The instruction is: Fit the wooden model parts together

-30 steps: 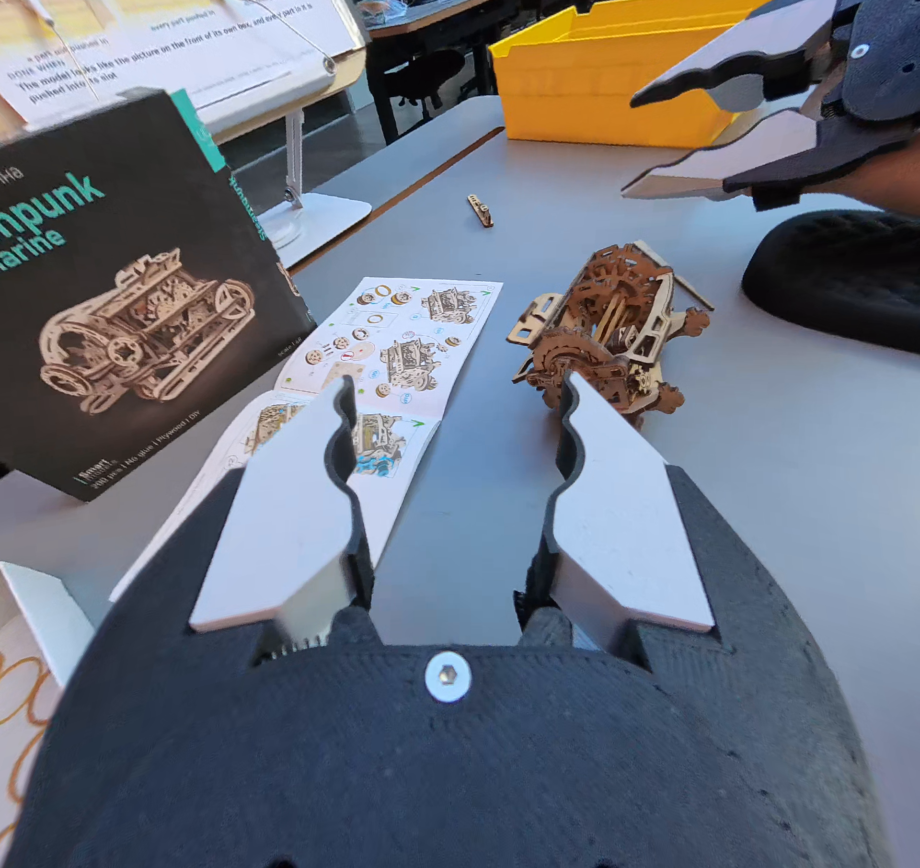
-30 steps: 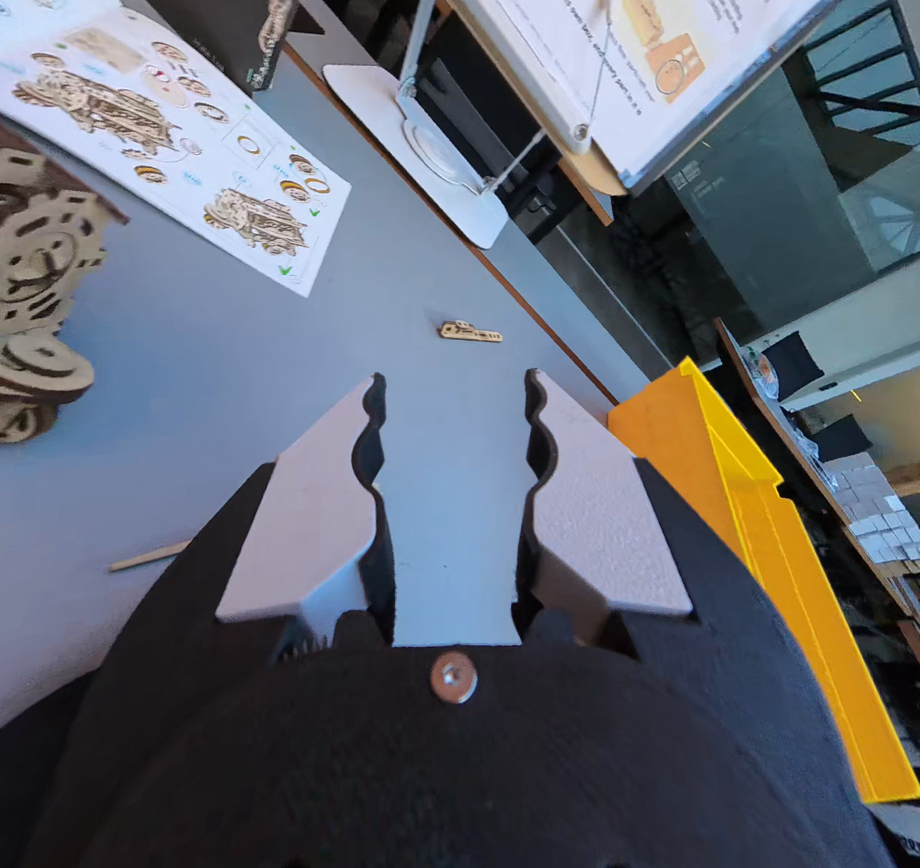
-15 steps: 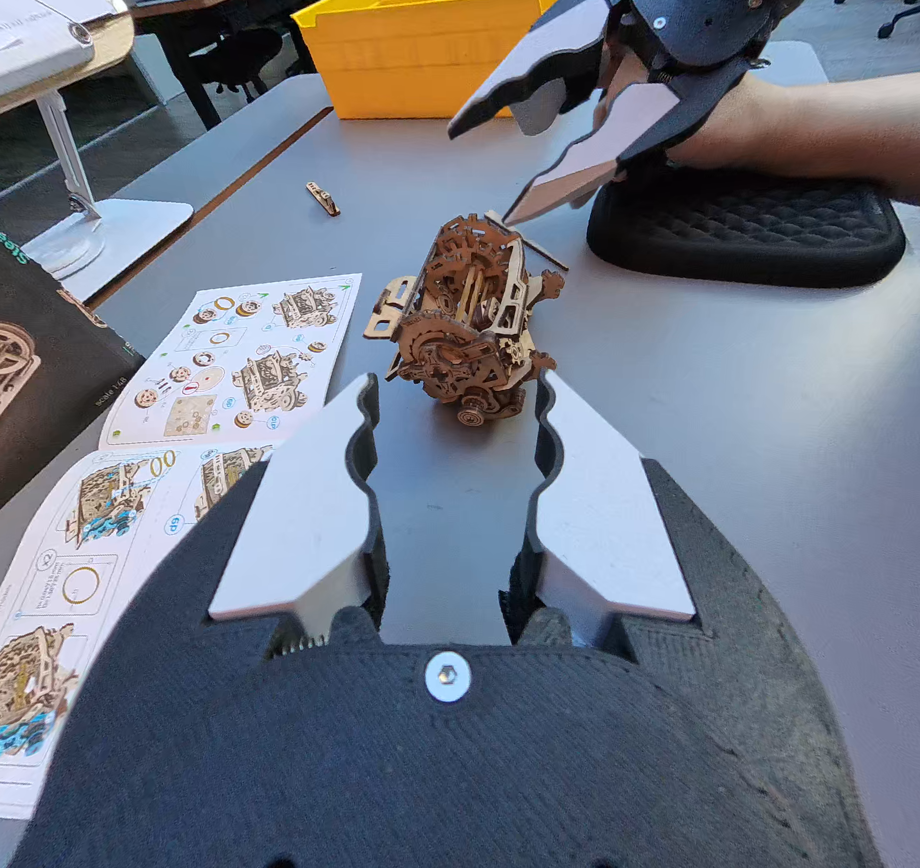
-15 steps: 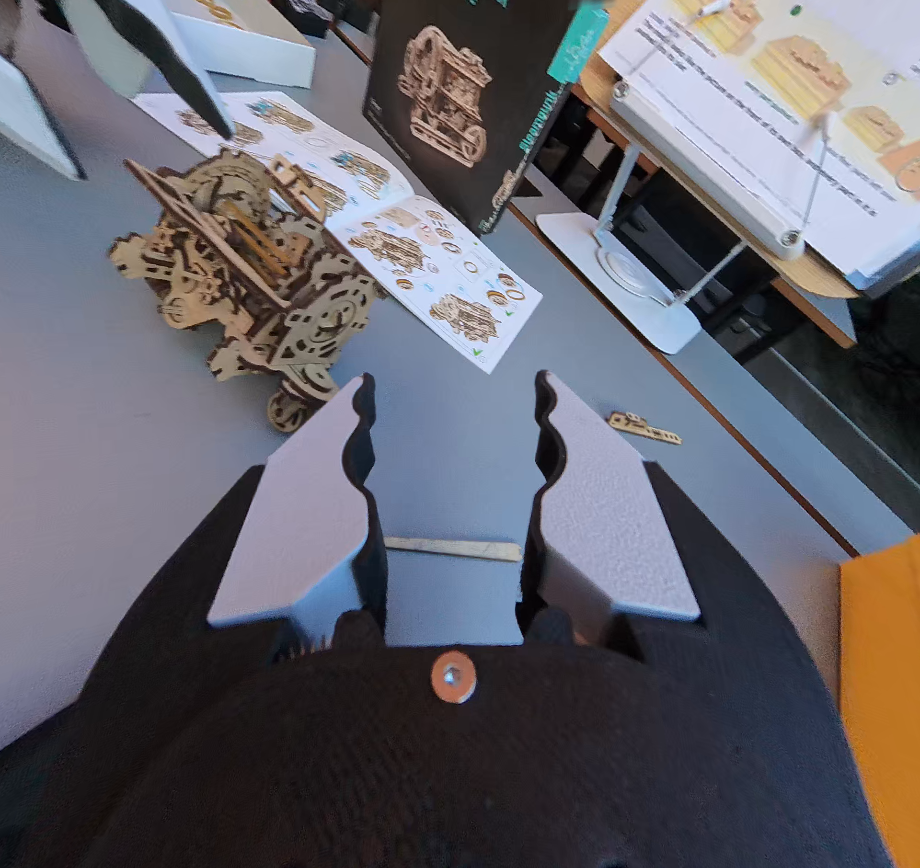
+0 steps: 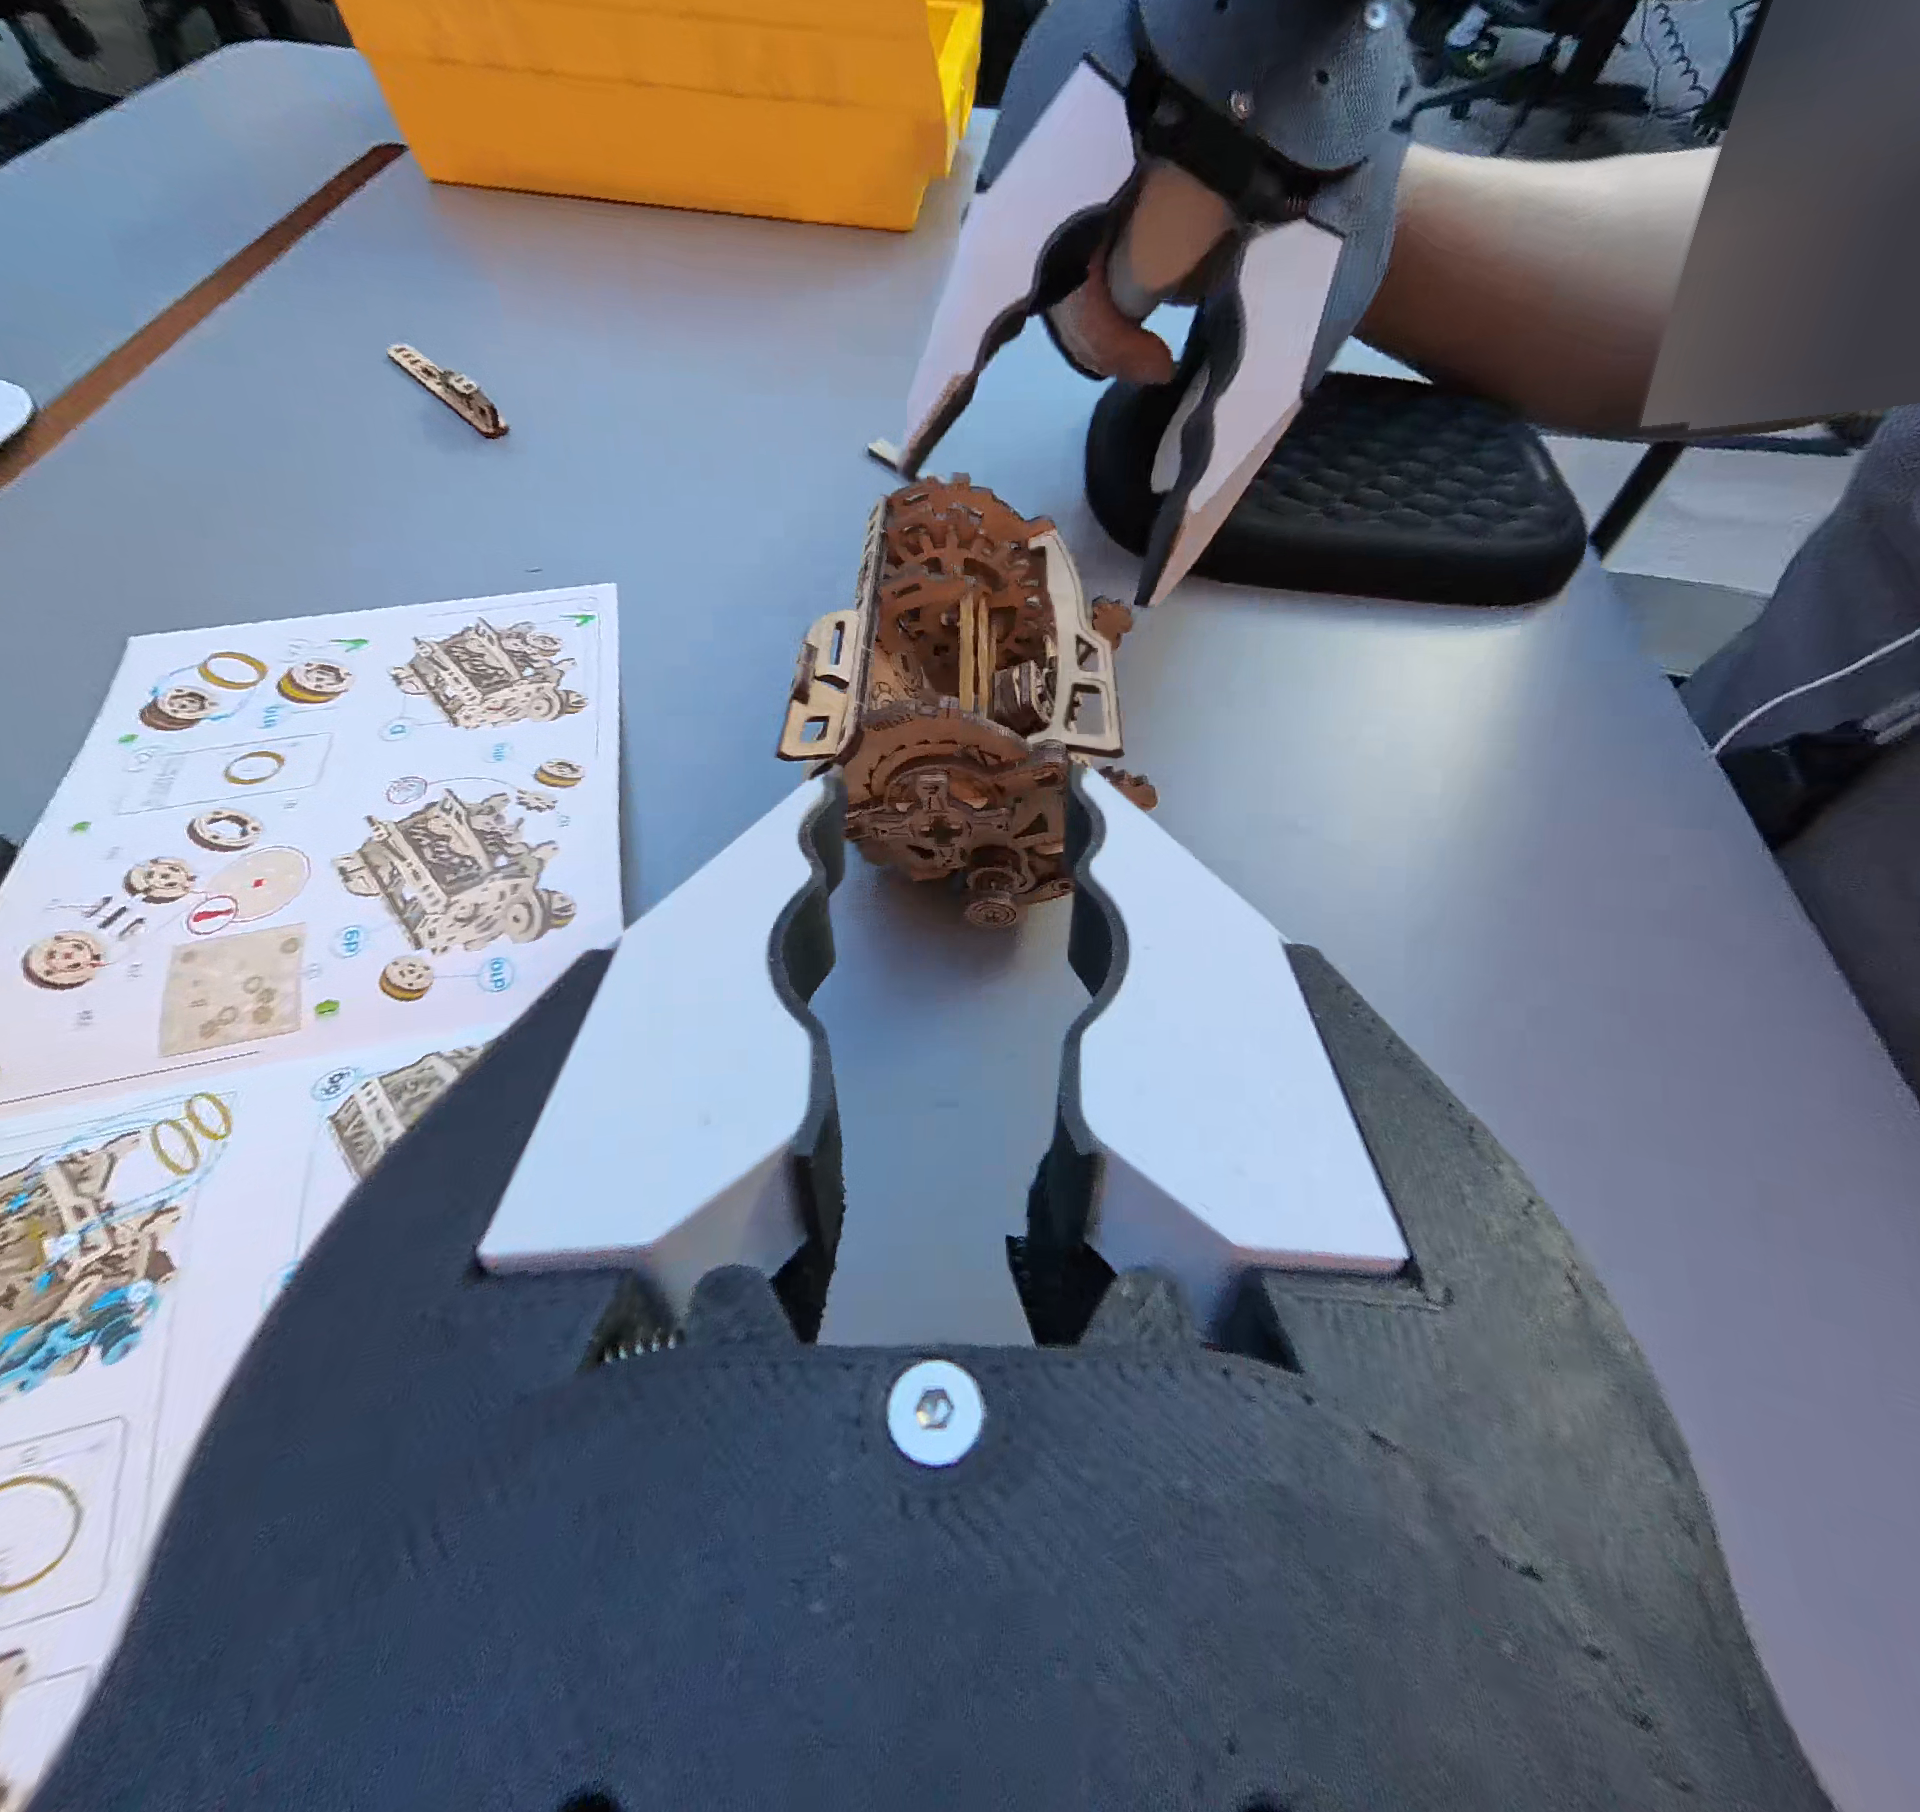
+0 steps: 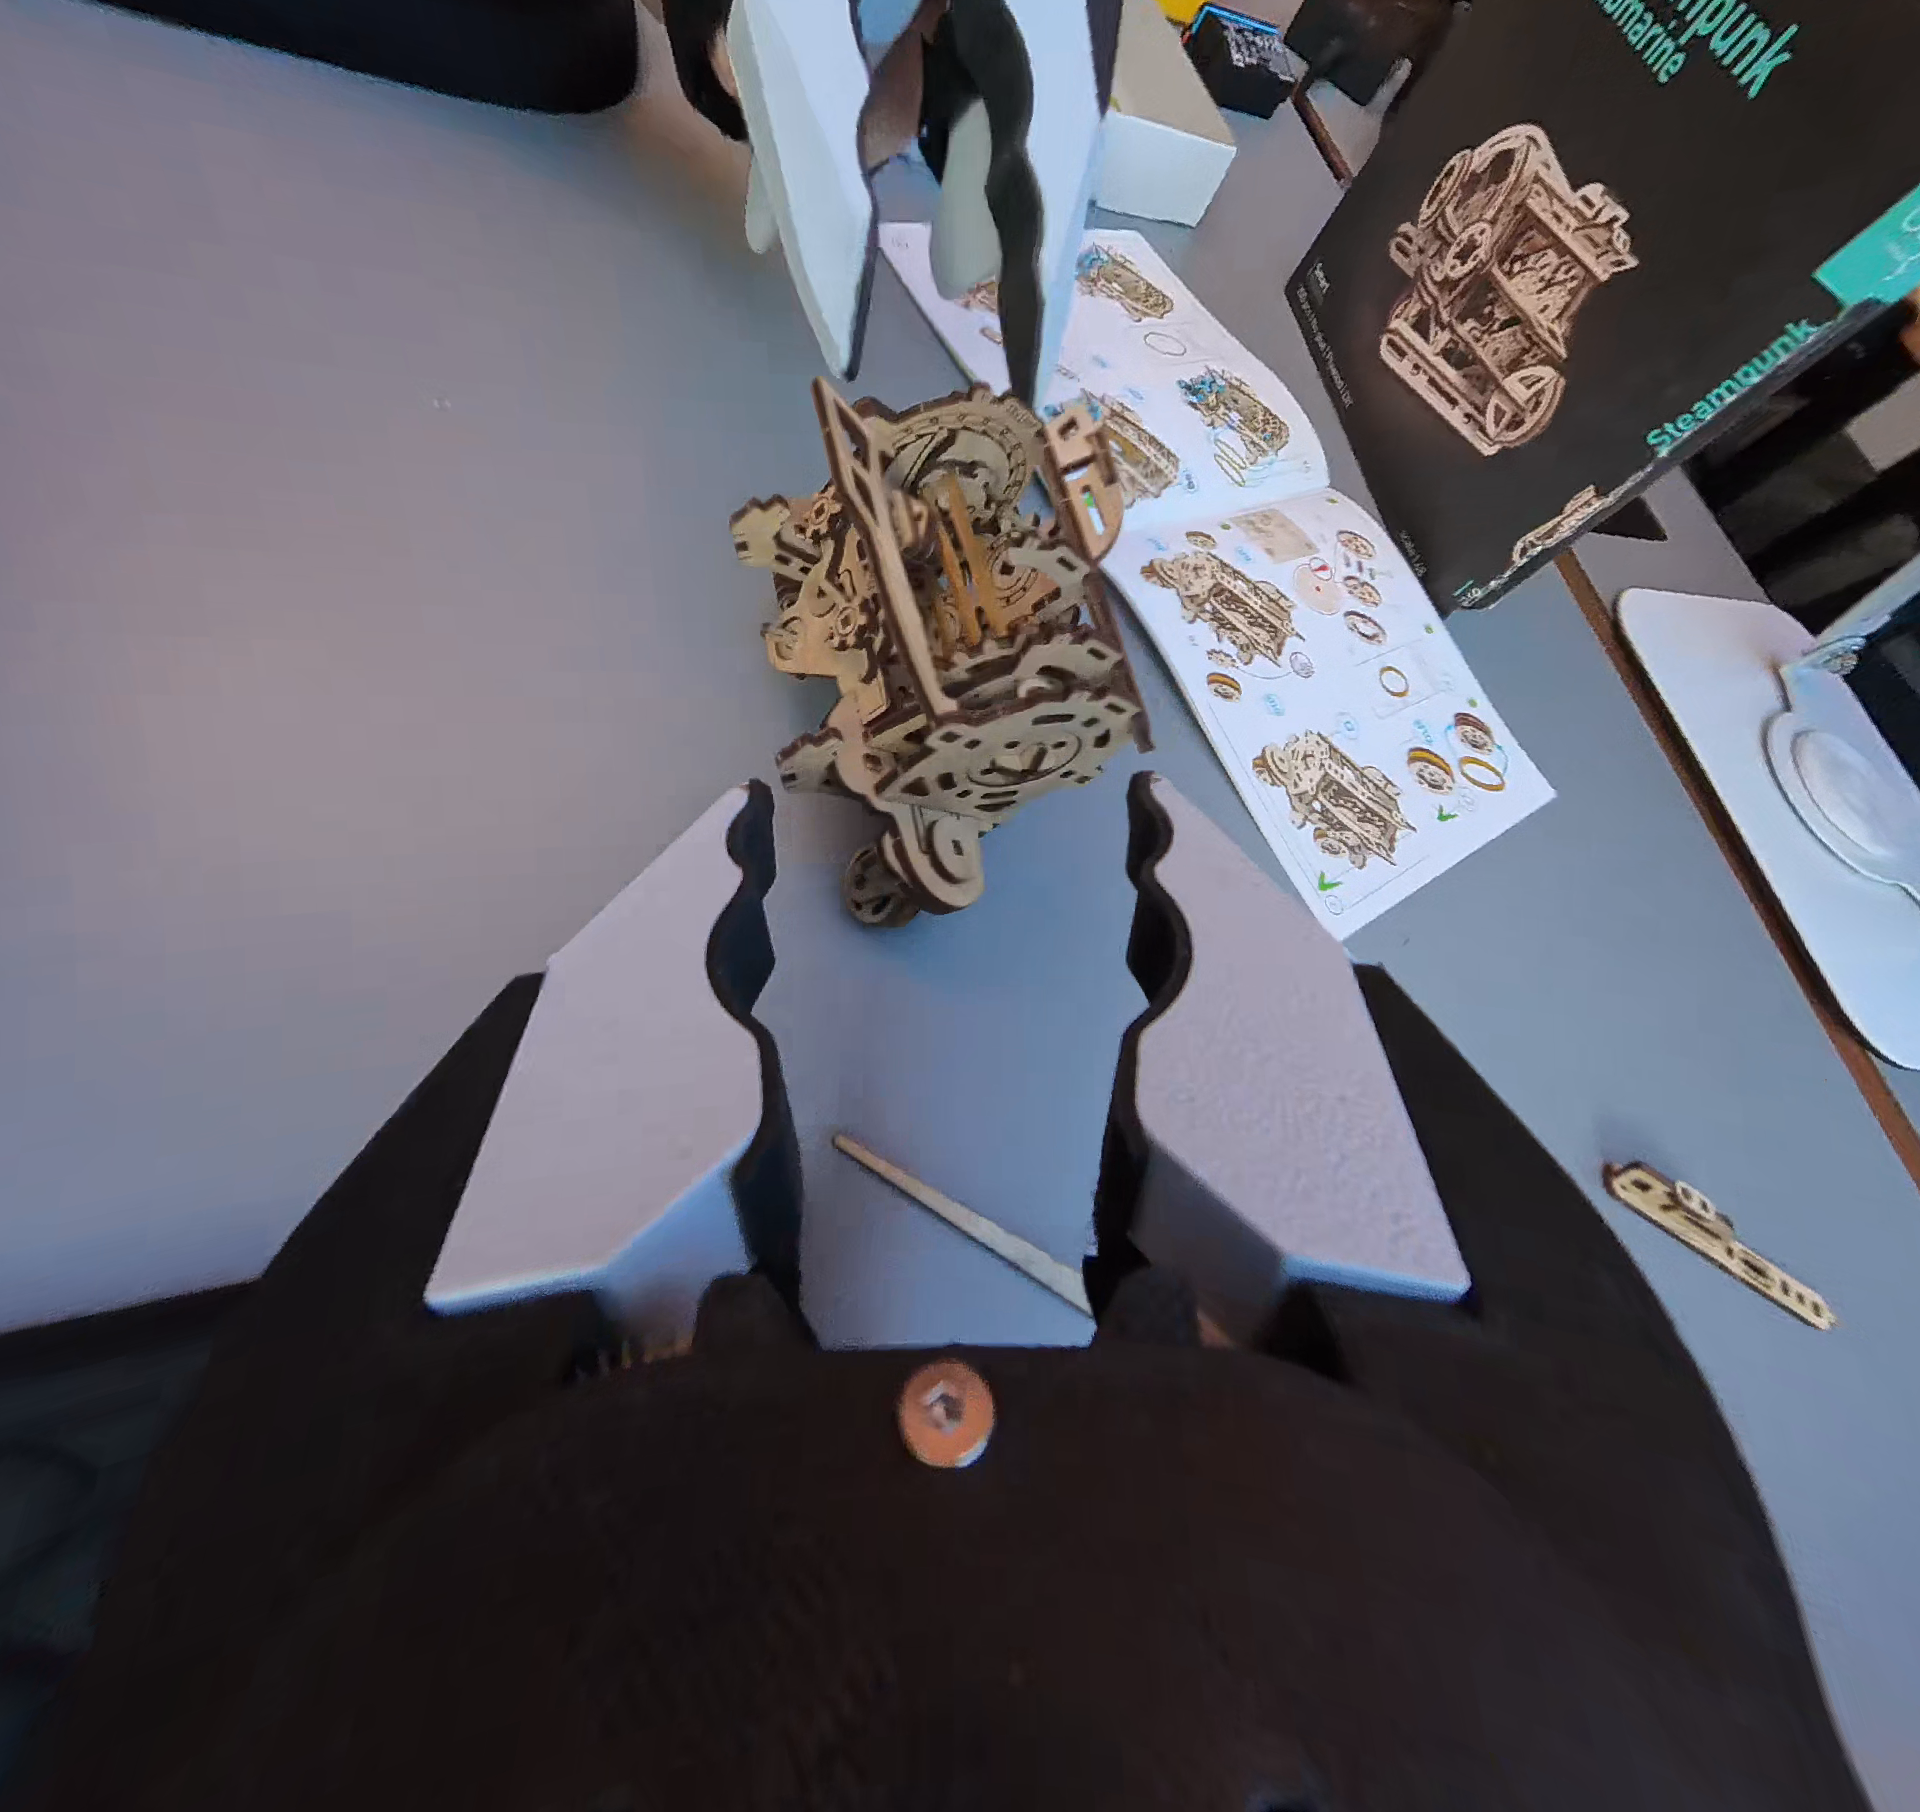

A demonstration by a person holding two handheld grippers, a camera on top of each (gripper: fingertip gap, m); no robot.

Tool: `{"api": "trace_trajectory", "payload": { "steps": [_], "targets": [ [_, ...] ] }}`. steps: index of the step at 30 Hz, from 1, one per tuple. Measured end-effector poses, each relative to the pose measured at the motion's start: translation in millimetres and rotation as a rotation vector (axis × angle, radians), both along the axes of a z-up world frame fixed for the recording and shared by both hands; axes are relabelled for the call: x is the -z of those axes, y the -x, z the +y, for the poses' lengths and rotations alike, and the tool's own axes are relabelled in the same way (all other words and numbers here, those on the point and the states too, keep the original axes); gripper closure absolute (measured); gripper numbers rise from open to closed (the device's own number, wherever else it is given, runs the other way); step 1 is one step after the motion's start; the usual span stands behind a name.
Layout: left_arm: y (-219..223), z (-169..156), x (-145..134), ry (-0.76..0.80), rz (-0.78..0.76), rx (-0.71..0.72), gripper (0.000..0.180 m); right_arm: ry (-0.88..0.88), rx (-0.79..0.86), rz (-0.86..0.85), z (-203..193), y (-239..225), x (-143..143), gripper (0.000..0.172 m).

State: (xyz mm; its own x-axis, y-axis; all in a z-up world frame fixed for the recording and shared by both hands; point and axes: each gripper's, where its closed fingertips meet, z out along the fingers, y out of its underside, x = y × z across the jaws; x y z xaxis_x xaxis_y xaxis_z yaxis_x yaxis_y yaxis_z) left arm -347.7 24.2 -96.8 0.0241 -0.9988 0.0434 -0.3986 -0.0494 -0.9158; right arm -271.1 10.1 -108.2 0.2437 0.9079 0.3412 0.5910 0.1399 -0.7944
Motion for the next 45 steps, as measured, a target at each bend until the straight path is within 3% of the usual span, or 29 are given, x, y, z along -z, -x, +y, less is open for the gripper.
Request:
{"api": "trace_trajectory", "payload": {
  "steps": [6, 10, 16, 19, 24, 27, 31, 36, 45],
  "targets": [
    [2, 1, 4, -0.01, -0.01, -0.029, 0.144, 0.184, -0.048, 0.198, 19, 1, -24, 0.101],
    [2, -2, 5, -0.012, -0.035, -0.065, 0.147, 0.28, -0.099, 0.218, 25, 4, -18, 0.099],
    [-2, -1, 2, 0.141, -0.104, -0.062, 0.145, 0.389, -0.123, 0.319, 21, 8, -15, 0.097],
    [1, 2, 4, 0.143, -0.107, -0.068, 0.147, 0.414, -0.127, 0.323, 18, 11, -9, 0.097],
    [0, 2, 1, 0.127, -0.118, -0.067, 0.144, 0.424, -0.118, 0.314, 14, 11, -1, 0.098],
    [-2, 8, -3, 0.05, -0.134, -0.099, 0.107, 0.336, -0.091, 0.295, 17, 7, -3, 0.101],
    [-12, 8, -10, -0.034, -0.156, -0.063, 0.095, 0.242, -0.059, 0.269, 18, 6, -11, 0.102],
    [-22, 7, -2, -0.043, -0.114, -0.017, 0.096, 0.176, -0.056, 0.211, 11, 9, -11, 0.102],
    [-24, 6, 7, 0.05, -0.075, -0.023, 0.107, 0.27, -0.028, 0.254, 14, 8, -3, 0.106]
  ]
}}
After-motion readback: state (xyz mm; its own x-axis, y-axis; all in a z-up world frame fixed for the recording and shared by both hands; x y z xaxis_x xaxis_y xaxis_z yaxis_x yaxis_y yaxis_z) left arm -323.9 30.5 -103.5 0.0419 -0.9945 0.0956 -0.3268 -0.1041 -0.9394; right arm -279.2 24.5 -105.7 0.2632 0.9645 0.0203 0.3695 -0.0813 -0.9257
